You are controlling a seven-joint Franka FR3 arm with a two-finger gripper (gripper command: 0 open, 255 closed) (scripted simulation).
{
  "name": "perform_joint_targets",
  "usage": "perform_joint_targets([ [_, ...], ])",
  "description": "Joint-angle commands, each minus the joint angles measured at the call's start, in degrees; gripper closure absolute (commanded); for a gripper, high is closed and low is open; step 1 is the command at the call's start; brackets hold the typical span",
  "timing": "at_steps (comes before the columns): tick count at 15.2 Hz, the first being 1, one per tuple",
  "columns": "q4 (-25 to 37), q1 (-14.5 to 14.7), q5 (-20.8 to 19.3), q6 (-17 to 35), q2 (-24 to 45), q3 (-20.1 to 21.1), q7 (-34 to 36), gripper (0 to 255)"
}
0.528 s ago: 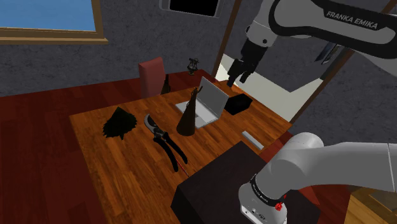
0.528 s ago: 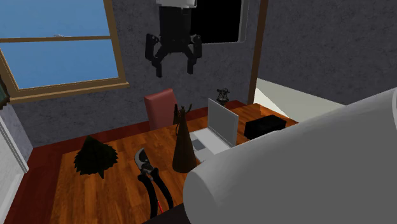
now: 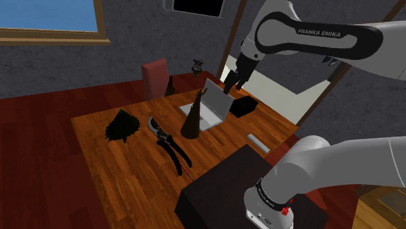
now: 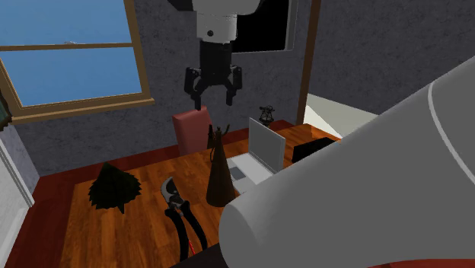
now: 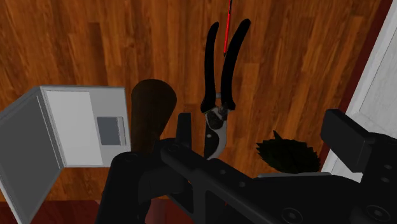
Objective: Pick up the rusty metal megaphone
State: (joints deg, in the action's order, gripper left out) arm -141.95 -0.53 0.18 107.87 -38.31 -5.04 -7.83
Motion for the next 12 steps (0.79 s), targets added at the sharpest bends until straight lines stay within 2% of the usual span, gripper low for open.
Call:
perform_joint_targets([
  [1, -0.97, -0.13, -0.19, 4.04, 2.57, -1.25, -1.64, 0],
  [7, -1.29, 0.15, 0.63, 16.21, 13.49, -5.11, -6.99, 0],
  [12, 1.02, 1.1, 3.64, 25.17, 24.26, -8.29, -12.63, 0],
])
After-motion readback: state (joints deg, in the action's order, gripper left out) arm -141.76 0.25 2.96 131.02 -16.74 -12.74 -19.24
